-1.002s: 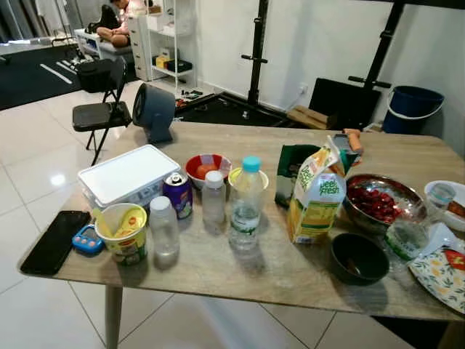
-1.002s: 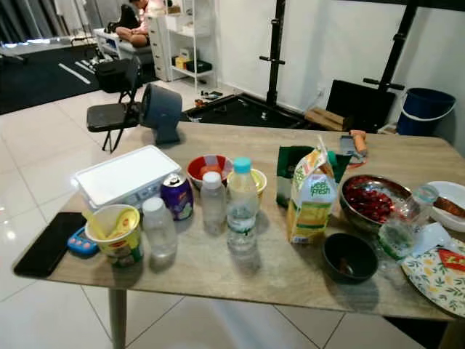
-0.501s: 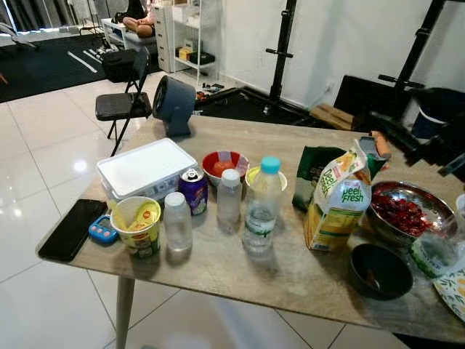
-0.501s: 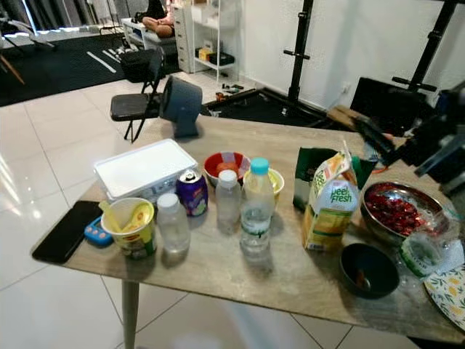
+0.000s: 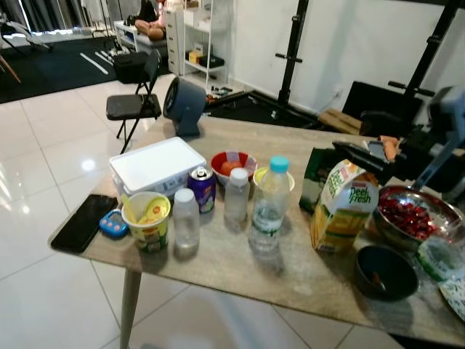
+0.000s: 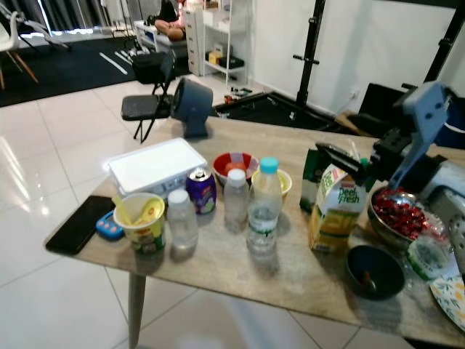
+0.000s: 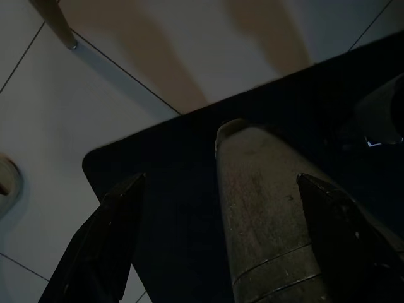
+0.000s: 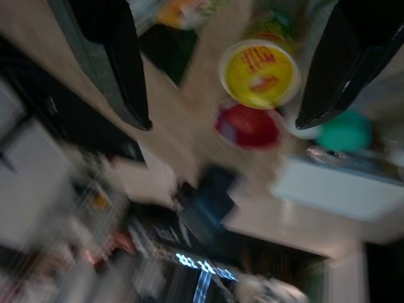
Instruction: Restocking fridge
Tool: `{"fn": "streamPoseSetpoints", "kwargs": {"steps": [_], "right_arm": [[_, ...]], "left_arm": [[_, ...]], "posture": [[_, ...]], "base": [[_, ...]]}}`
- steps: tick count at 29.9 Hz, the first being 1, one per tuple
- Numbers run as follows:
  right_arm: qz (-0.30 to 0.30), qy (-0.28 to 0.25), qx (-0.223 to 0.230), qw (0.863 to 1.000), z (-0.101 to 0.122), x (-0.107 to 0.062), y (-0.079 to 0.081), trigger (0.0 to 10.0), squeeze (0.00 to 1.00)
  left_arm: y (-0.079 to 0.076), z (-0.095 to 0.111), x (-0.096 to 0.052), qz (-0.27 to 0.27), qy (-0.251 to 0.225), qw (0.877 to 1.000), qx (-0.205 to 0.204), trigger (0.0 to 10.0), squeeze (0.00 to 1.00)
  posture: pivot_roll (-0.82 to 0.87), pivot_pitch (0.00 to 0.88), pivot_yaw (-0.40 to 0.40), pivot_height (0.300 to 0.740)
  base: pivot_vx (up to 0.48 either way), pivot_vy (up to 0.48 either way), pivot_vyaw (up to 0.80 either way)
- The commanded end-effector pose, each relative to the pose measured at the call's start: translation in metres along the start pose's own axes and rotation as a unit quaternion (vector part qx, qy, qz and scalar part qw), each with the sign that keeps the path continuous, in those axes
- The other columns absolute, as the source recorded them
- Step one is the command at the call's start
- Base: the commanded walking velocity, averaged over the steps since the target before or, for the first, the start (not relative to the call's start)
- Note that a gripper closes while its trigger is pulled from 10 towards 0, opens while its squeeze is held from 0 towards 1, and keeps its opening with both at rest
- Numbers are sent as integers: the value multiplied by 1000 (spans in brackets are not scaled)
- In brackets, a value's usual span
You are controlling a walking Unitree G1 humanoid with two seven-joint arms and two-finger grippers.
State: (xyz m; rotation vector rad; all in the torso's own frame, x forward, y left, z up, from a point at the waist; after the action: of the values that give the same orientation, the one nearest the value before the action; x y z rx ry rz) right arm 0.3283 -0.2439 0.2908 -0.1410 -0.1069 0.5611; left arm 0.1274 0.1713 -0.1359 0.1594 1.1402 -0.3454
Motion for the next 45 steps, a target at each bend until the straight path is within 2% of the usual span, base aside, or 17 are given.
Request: {"fn": "streamPoseSetpoints", "kwargs": {"steps": [1, 3, 6, 21, 28, 34, 40, 45], "right_arm": [[-27, 20, 14, 999, -4, 2, -7, 10000, 0], [-67, 34, 44, 996, -7, 3, -17, 10000, 0], [-94, 44, 60, 993, -10, 0, -23, 10000, 0], [-115, 110, 50, 986, -14, -6, -21, 10000, 0], [-129, 138, 51, 981, -26, -9, -24, 10000, 0], [-150, 171, 91, 970, -59, -6, -26, 10000, 0], [-157, 169, 113, 966, -65, -5, -26, 10000, 0], [-164, 167, 128, 964, -71, -4, -27, 10000, 0]], "left_arm": [[0, -19, -3, -3, 36, 999, 0, 10000, 0], [-1, -19, -3, -4, 36, 999, 0, 10000, 0], [-2, -20, -3, -5, 37, 999, 1, 10000, 0], [-7, -19, -1, -8, 38, 999, 3, 10000, 0], [-7, -17, -1, -8, 36, 999, 3, 10000, 0], [-15, -14, 2, -12, 34, 999, 5, 10000, 0], [-16, -13, 2, -12, 33, 999, 5, 10000, 0], [-10, -19, -1, -8, 38, 999, 5, 10000, 0]], "posture": [[-52, 0, -11, 740], [-52, 0, -11, 740], [-52, 0, -11, 740], [-53, 0, -15, 740], [-52, 0, -18, 740], [-51, 0, -20, 740], [-45, 0, -22, 740], [-43, 0, -20, 740]], "base": [[0, 0, 0], [0, 0, 0], [0, 0, 0], [0, 0, 0], [0, 0, 0], [0, 0, 0], [0, 0, 0], [0, 0, 0]]}}
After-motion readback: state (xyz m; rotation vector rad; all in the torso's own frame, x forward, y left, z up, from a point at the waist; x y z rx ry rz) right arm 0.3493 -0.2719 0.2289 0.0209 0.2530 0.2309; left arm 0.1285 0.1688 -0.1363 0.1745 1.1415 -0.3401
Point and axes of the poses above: a point about 5 cm out from each wrist's last joint towards the gripper, its own x axis pointing out of the wrist towards the gripper, its own z axis along the axis of the wrist's last joint, y = z × x, the point moved 3 cm from there along x, pointing out of the wrist towards the gripper, and after that the axes turned 6 degrees about x, right-handed, at the moved point
